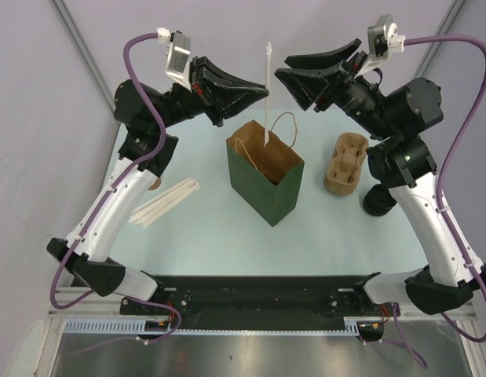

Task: Pack the takeout coffee

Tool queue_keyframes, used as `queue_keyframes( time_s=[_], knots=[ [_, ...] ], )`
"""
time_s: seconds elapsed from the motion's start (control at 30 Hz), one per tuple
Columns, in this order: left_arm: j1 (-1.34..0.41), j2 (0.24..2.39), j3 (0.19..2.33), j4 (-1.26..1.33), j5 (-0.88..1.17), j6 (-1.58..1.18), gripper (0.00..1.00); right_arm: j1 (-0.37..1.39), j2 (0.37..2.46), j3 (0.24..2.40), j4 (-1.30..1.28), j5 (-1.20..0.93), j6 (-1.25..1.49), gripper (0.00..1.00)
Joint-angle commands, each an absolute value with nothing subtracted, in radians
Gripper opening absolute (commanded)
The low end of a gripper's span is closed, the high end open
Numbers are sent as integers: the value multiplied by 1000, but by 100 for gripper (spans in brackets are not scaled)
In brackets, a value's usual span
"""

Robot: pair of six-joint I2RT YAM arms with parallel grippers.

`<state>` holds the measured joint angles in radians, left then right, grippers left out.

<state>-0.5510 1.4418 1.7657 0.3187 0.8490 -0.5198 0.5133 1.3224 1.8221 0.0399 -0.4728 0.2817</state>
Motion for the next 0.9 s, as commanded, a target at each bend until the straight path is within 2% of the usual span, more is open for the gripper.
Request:
queue_keyframes(
  time_s=[0.0, 0.33, 0.53, 0.63, 0.67, 0.73, 0.77, 0.87],
  knots=[
    [-555, 1440, 1758, 414, 808, -614, 0, 545, 1321, 1875, 110, -482, 276, 50],
    [-555, 1457, 1746, 433, 825, -653, 0, 554, 1339, 1893, 107, -476, 276, 53],
    [-563, 1465, 1736, 436, 834, -655, 0, 578, 1359, 1901, 110, -477, 270, 50],
    [-568, 1462, 1727, 440, 839, -655, 0, 586, 1362, 1899, 101, -469, 256, 42],
    [-569, 1460, 1724, 440, 839, -655, 0, 587, 1362, 1896, 101, -466, 256, 35],
    [-569, 1456, 1710, 442, 839, -652, 0, 587, 1364, 1896, 100, -460, 256, 27],
    [-569, 1453, 1706, 440, 839, -650, 0, 588, 1367, 1896, 97, -456, 256, 16],
    [-569, 1444, 1694, 431, 838, -640, 1, 589, 1370, 1898, 92, -439, 259, 0]
  ],
)
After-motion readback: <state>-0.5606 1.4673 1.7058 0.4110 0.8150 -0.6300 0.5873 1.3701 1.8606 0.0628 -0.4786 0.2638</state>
